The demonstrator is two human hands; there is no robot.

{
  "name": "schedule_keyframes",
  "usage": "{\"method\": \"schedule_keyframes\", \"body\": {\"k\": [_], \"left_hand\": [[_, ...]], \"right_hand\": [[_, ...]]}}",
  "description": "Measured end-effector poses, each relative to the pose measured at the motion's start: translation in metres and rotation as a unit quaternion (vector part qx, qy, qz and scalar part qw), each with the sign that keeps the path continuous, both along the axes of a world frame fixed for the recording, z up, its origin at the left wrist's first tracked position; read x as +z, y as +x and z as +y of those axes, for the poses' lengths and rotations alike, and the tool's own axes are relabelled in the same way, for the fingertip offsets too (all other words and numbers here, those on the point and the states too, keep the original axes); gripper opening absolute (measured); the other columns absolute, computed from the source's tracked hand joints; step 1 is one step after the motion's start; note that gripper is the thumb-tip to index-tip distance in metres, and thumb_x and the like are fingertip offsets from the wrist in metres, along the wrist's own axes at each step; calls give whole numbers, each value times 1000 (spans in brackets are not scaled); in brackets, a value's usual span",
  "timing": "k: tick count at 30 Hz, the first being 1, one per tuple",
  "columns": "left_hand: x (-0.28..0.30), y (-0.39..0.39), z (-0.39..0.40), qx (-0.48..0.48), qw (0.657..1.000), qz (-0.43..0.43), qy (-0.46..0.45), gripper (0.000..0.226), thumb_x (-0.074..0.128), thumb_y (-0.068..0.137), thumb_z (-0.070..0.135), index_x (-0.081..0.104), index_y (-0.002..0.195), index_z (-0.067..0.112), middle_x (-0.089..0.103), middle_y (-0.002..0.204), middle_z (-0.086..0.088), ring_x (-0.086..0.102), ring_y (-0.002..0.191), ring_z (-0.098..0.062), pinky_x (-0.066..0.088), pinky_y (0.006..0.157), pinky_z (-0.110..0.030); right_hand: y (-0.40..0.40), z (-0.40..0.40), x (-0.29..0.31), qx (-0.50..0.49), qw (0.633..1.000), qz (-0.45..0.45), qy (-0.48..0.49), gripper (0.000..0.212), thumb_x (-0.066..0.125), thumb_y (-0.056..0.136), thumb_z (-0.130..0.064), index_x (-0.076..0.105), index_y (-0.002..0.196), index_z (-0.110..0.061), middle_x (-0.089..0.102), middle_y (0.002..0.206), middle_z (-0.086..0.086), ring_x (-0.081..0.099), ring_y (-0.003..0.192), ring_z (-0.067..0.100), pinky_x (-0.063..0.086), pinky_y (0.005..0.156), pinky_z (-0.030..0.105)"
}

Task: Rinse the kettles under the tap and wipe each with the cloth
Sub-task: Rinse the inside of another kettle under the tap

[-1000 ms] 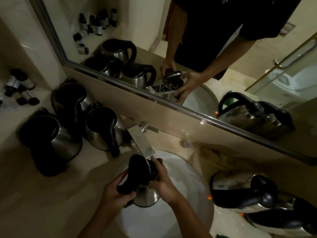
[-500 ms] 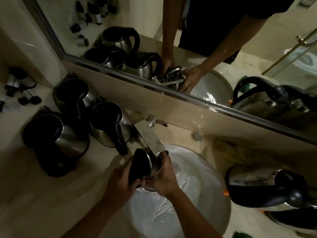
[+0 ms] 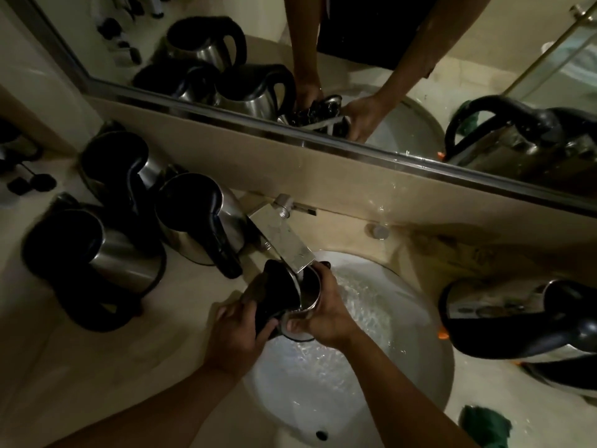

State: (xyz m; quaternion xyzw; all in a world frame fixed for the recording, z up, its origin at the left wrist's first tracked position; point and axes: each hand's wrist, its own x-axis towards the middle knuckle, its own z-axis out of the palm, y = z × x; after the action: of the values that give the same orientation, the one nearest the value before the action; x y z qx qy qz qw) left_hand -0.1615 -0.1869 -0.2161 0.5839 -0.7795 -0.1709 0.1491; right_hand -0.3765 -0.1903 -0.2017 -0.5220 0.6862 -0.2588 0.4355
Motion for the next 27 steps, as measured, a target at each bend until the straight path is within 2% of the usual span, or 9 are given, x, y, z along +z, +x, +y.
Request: {"method": "schedule_keyframes", "body": {"k": [2,4,8,12,14,18,23,27], "left_hand": [[-2,1,0,-3,1000,-12,10,55,50,91,56,58,122,11,73,99,-11,69,88,-32,36,89,-37],[-3,1,0,-11,999,-28,16,54,51,89,54,57,121,10,73,98,-13,70,87,-34,36,89,-38],[-7,-1,3,-8,998,-54,25,67,35,98,61,60,121,4,73,93,-15,70,84,-36,37,88,-41],[-6,1,0,-7,998,-60,10,67,31,99,62,59,119,5,73,91,-16,71,82,-36,37,89,-41],[-6,2,1,-14,998,-57,7,68,27,100,64,58,120,6,73,92,-16,71,84,-36,36,90,-41],[-9,1,1,-24,999,-42,-14,60,39,98,58,56,120,6,73,96,-17,71,87,-36,37,92,-42],[-7,0,3,-30,997,-42,-52,53,46,96,53,60,110,4,71,90,-19,71,82,-36,42,88,-43],[-5,-1,-1,-21,998,-46,-43,52,44,95,55,59,108,6,71,88,-17,69,80,-35,39,86,-41]], "right_hand": [[0,0,0,0,1000,-14,-5,125,104,49,-37,34,152,-33,49,149,1,52,139,21,52,109,50],[0,1,2,-5,1000,-29,2,129,101,47,-41,30,155,-33,44,152,-3,48,142,21,49,112,50],[1,3,7,7,999,-44,28,151,93,46,-54,1,165,-35,24,166,-4,30,154,20,39,123,46],[2,1,7,6,997,-57,56,163,99,40,-59,-21,150,-65,18,170,-7,24,158,20,40,122,49],[3,2,11,1,995,-63,73,165,102,41,-52,-27,143,-71,21,169,-5,25,158,20,38,124,47],[1,2,19,7,994,-64,85,161,102,59,-21,-30,145,-52,28,167,0,24,157,19,28,126,35],[-2,1,20,7,993,-65,95,165,101,56,-32,-28,159,-38,27,168,-2,21,158,22,25,123,33],[-2,0,24,3,992,-83,98,161,101,63,-12,-28,156,-40,29,167,2,24,156,17,24,124,32]]}}
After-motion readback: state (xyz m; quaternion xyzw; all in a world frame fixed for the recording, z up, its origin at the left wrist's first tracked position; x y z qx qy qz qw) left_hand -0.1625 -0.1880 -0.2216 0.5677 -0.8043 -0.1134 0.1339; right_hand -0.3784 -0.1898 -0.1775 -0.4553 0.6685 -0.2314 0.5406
